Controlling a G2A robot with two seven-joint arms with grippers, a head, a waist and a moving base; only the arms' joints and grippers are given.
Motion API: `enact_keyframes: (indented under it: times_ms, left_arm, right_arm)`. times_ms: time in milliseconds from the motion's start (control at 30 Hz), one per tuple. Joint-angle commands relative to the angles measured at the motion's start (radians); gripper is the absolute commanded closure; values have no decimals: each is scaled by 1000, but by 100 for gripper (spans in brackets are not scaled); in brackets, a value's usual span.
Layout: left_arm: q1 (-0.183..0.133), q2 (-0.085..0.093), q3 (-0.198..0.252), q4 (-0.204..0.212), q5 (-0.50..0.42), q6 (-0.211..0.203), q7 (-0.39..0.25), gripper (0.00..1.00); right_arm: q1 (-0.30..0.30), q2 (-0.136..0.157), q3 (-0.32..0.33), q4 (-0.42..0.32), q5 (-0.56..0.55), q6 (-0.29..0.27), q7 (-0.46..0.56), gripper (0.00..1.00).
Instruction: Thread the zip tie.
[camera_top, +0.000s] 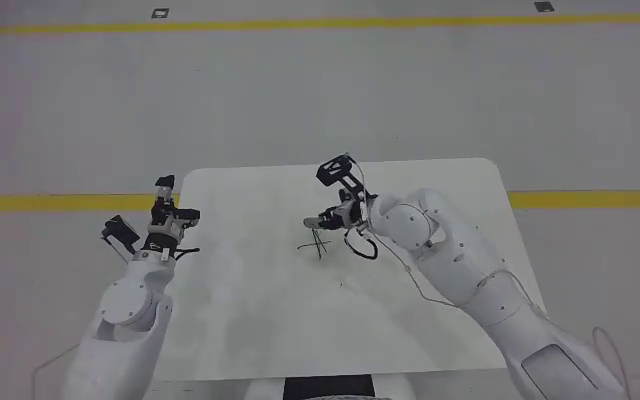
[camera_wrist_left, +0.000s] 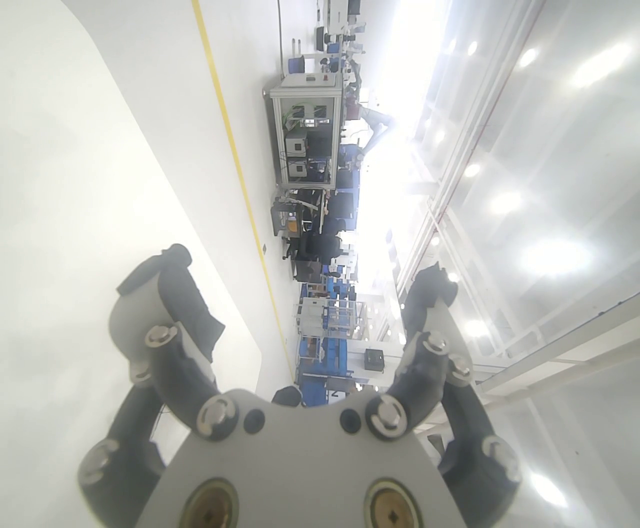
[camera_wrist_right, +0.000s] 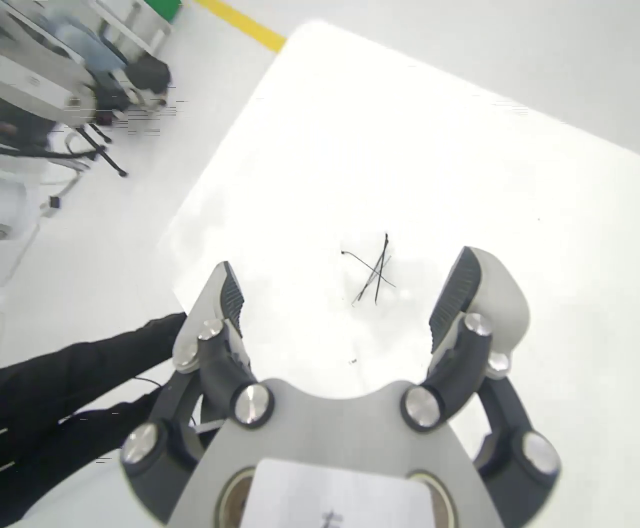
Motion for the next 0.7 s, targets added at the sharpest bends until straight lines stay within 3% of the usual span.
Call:
enact_keyframes:
  times_ms: [0,167,267,667]
  left_arm:
    - [0,0,0,0,0,0,0,0]
    - [0,0,0,0,0,0,0,0]
    - [0,0,0,0,0,0,0,0]
    - [0,0,0,0,0,0,0,0]
  right_arm:
    - [29,-10,-33,25,-4,11,30,0]
    - [75,-29,-94,77,-32,33,123,0]
    - [84,-37,-112,96,2,16,169,0]
    - [84,-37,-112,96,2,16,169,0]
